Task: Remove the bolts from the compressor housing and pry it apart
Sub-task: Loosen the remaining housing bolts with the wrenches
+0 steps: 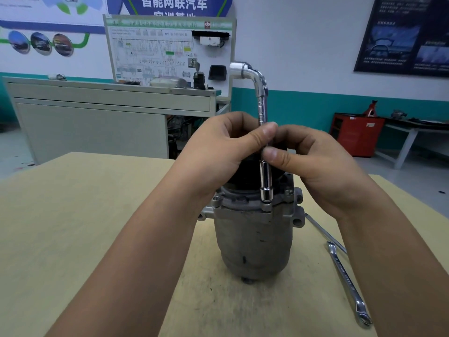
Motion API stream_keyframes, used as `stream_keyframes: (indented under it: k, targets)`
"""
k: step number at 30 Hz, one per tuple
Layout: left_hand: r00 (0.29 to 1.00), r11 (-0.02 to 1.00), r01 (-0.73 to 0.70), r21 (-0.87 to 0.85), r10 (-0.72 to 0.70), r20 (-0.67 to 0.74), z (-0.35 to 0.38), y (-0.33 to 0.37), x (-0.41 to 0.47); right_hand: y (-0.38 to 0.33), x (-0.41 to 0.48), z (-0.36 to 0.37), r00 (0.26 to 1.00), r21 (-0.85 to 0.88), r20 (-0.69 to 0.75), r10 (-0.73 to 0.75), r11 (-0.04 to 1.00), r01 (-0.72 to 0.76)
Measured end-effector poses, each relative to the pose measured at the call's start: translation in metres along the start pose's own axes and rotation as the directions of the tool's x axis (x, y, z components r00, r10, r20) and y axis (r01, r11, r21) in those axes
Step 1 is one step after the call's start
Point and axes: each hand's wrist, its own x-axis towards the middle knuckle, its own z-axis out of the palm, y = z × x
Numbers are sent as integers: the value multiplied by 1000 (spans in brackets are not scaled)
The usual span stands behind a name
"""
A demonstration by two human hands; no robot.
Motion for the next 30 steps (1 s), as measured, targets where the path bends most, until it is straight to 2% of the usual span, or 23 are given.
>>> stream_keyframes:
  k: [15, 21, 25, 30]
  targets:
    - [998, 998, -54, -25, 53, -43, 3, 1, 0, -1, 0, 2, 1000, -83, 18, -16, 996, 18]
    - [997, 999, -31, -40, 34, 73, -2, 0, 0, -2, 0, 3, 999, -4, 32, -3, 1000, 3]
    - [988, 991, -24, -130, 44, 148, -5, 1, -1, -2, -1, 3, 1000, 30, 26, 11, 999, -12]
    - [988, 993, -32, -112, 48, 144, -6, 1, 0, -1, 0, 1, 998, 43, 48, 32, 998, -34]
